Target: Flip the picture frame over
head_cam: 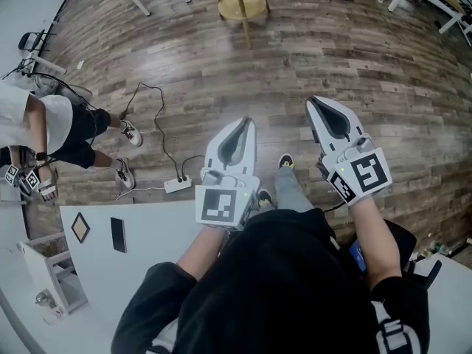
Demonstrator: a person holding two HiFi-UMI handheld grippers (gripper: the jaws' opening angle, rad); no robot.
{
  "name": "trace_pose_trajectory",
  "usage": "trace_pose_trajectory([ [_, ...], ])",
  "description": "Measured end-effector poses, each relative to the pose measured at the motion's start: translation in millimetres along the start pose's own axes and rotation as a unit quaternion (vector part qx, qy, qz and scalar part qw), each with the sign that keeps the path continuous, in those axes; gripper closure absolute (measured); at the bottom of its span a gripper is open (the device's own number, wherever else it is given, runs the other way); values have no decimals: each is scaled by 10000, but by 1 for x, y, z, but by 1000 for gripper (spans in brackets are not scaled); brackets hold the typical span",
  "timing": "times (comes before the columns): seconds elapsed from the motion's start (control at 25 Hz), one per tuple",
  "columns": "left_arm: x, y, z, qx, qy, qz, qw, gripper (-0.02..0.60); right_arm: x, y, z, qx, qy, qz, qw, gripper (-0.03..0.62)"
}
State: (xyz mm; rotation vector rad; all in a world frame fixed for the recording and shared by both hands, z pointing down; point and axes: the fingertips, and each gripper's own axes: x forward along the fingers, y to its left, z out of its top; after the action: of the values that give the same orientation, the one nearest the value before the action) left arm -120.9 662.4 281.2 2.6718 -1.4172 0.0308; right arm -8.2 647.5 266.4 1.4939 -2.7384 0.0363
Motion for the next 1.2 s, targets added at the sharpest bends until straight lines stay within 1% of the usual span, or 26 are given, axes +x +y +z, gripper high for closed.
trace_pose_trajectory([
  [0.16,44,11,-2,13,67,86,9999,551,27,-40,-4,24,18,66,10000,574],
  [0.32,93,9,3,101,88,136,9998,551,46,-88,-9,101,-4,71,9999,574],
  [0.44,126,16,5,139,171,284,9994,551,62,-119,-13,152,21,148,9998,574],
  [0.56,150,21,5,175,221,399,9988,551,75,-141,-16,185,7,241,9995,574],
  [0.68,166,26,4,284,332,520,9977,551,85,-157,-16,207,-38,308,9993,574],
  [0.8,181,27,6,347,343,546,9973,551,95,-168,-14,225,-76,368,9990,575],
  [0.96,198,31,6,303,340,544,9975,551,109,-182,-14,248,-78,398,9989,574],
  [1.04,206,40,7,299,382,562,9972,551,121,-186,-15,261,-66,404,9988,574],
  [1.2,230,61,7,251,382,479,9978,551,151,-197,-17,262,-24,394,9989,574],
])
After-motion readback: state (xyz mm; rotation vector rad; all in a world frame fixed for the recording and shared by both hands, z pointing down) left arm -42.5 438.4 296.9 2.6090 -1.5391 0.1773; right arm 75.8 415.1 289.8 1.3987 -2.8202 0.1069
